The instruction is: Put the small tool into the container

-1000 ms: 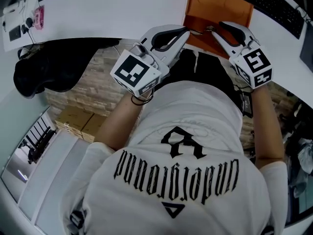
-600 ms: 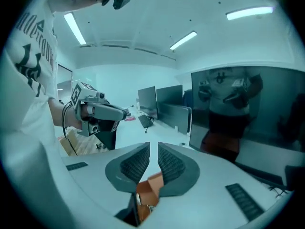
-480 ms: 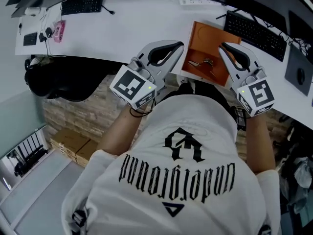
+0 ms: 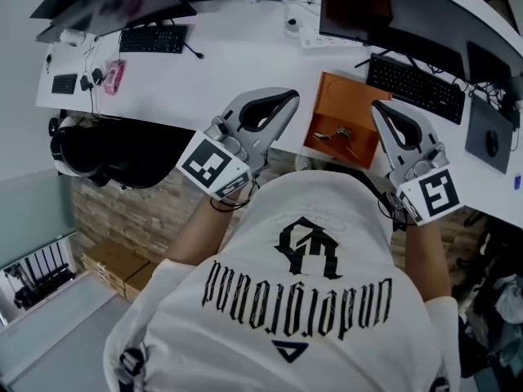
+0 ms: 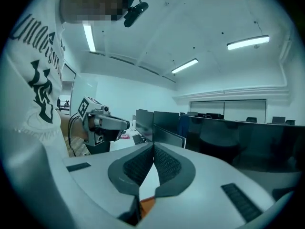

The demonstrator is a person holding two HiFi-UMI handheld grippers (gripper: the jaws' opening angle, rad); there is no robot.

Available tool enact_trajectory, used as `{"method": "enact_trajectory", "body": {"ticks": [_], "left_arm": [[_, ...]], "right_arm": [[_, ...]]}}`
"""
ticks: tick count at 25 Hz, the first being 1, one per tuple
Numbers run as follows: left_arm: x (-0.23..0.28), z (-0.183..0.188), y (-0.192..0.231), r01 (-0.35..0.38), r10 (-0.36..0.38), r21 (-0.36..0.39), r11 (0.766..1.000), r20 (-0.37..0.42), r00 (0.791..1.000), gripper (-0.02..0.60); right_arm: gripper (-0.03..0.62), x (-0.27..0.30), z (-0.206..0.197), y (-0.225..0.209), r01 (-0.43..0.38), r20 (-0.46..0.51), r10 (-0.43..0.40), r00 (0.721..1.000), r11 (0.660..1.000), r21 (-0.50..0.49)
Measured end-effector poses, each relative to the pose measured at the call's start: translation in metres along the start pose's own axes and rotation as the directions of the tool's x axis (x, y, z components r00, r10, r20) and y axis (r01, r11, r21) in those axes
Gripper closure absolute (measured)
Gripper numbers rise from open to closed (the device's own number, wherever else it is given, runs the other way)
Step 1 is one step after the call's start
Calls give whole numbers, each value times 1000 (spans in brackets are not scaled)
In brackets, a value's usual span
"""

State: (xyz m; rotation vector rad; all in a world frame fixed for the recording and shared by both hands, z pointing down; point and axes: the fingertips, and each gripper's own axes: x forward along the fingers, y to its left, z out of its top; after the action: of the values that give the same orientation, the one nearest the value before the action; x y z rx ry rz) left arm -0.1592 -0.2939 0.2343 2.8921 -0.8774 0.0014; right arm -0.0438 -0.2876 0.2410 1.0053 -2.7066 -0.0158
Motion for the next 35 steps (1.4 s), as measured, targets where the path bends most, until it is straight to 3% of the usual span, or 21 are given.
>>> {"method": "enact_trajectory", "body": {"ticks": [8, 18, 30, 35], "left_arm": [[0, -1, -16, 33, -33, 16, 999, 9, 999, 566], [2, -1, -66, -39, 40, 45, 998, -10, 999, 566], [37, -28, -206, -83, 85, 45, 996, -35, 996, 566], [37, -44, -268, -124, 124, 11, 992, -28, 992, 566]], "right_arm": [[579, -21, -5, 5, 23, -14, -23, 1000, 1000, 6], [579, -75, -9, 6, -38, 30, 38, 999, 999, -8], [579, -204, -46, 16, -93, 52, 92, 994, 996, 15], [579, -261, -69, 29, -133, 34, 133, 990, 991, 3]]}}
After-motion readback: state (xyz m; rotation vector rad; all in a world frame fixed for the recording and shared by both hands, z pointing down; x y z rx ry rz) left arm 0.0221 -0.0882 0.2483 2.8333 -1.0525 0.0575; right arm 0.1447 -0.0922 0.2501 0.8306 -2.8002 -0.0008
